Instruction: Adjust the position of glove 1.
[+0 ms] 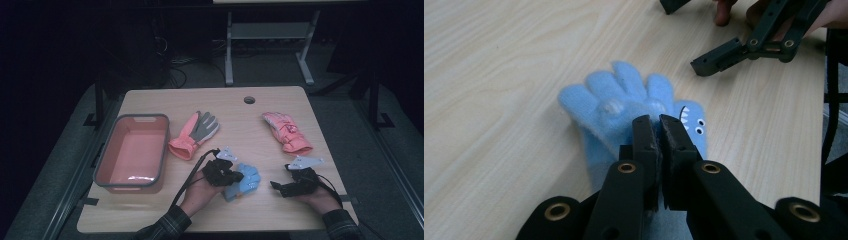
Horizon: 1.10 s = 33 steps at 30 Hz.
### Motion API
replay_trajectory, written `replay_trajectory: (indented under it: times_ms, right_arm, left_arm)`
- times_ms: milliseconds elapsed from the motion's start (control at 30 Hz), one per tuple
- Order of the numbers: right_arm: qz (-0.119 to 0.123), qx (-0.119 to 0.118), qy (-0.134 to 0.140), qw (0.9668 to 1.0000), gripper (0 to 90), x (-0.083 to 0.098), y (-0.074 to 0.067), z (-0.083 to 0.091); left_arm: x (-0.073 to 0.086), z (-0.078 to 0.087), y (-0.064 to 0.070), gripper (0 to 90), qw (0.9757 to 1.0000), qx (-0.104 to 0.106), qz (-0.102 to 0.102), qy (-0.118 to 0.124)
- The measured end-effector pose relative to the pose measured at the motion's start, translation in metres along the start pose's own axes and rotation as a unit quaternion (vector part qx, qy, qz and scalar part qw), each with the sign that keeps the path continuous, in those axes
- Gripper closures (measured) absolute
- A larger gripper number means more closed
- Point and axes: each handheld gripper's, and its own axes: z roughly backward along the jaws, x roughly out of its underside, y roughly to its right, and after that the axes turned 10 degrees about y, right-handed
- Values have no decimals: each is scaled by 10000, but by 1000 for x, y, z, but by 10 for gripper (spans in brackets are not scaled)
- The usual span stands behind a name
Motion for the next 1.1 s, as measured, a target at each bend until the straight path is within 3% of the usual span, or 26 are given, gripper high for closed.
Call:
replay_trajectory:
  times_ms: [67,233,400,467,600,633,733,967,1100]
  right_arm:
    - [-4,-1,2,10000,131,0,0,0]
    - [1,-7,-1,10000,131,0,0,0]
    - [1,-6,0,10000,131,0,0,0]
    - [0,-9,-1,10000,131,0,0,0]
    - [6,-12,2,10000,131,0,0,0]
    - [7,-11,3,10000,131,0,0,0]
    - [8,-11,3,10000,132,0,0,0]
    - [-10,16,-1,10000,132,0,0,0]
    - [-8,9,1,10000,132,1,-1,1]
  left_arm:
    - [2,-3,2,864,10000,16,42,-26]
    - [10,-12,2,856,9994,-72,-155,-302]
    - [8,-10,3,819,9994,-98,-199,-247]
    - [6,-8,3,725,9997,-104,-148,-171]
    - [3,-2,0,443,9995,-119,-237,-153]
    - [3,-2,0,443,9997,-151,-178,-115]
    - [3,-4,-1,243,9995,-50,-221,-233]
    - [6,-23,5,152,9982,-116,-420,-406]
    - [8,-31,8,145,9972,-204,-495,-520]
